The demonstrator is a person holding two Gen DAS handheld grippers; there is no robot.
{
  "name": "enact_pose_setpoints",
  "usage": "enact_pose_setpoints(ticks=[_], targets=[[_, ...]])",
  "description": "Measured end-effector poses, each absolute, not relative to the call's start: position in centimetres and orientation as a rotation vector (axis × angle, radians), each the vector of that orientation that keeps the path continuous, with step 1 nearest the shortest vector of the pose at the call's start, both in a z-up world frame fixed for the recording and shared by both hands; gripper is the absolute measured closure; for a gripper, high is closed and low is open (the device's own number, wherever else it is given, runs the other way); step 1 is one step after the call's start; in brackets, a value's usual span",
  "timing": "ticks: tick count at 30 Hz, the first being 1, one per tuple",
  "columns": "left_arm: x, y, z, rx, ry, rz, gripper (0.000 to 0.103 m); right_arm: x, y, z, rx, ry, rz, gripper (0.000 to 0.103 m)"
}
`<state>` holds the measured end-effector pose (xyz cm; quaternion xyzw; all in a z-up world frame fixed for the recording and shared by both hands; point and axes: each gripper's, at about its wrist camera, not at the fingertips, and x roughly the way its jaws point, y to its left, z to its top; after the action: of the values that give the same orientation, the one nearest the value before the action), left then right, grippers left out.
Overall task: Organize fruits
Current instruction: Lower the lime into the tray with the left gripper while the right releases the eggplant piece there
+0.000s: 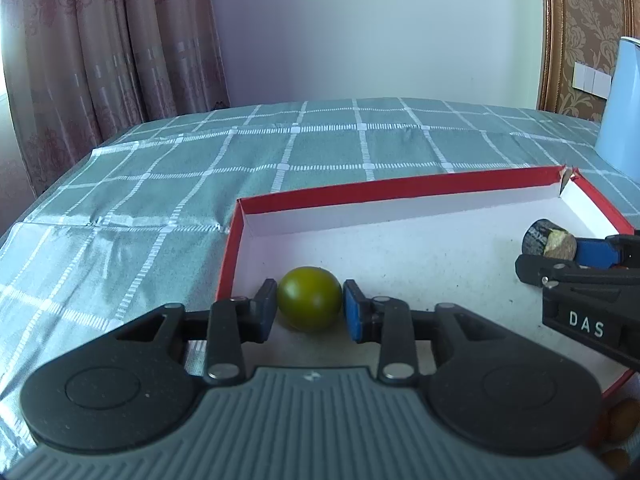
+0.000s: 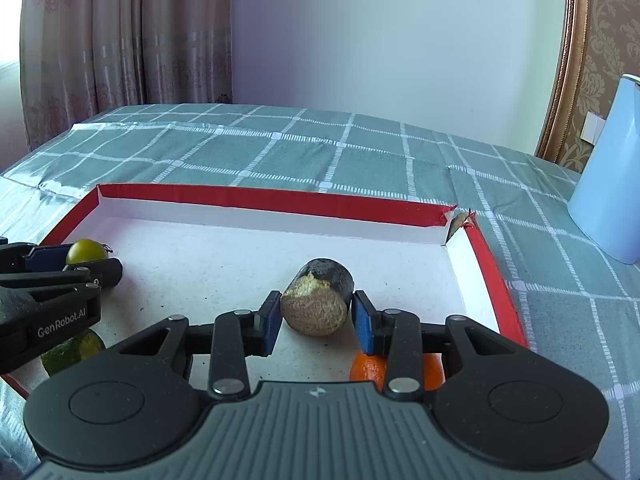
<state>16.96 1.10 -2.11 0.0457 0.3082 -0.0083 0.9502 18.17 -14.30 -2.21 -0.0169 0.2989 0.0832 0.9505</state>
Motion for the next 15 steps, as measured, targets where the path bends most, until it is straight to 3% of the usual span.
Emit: enact_pose_setpoints(ticks=[8,10,15], targets=[[16.69,0.77,-2.08,0.109,0.612,-0.032,0.038,18.35,-14.57,-2.17,-0.013,0.605,0.185,0.066],[16.43,0.59,-1.98,0.122,0.592,-0.013,0.026,18.3,-14.69,-2.09,-0.003,0.604,0.196,0.065],[16.34,0.65,-1.85,0.114,0.584,-0.02,0.023,18.12,-14.34,-2.13,-0.016,0.601,0.202,0.058]])
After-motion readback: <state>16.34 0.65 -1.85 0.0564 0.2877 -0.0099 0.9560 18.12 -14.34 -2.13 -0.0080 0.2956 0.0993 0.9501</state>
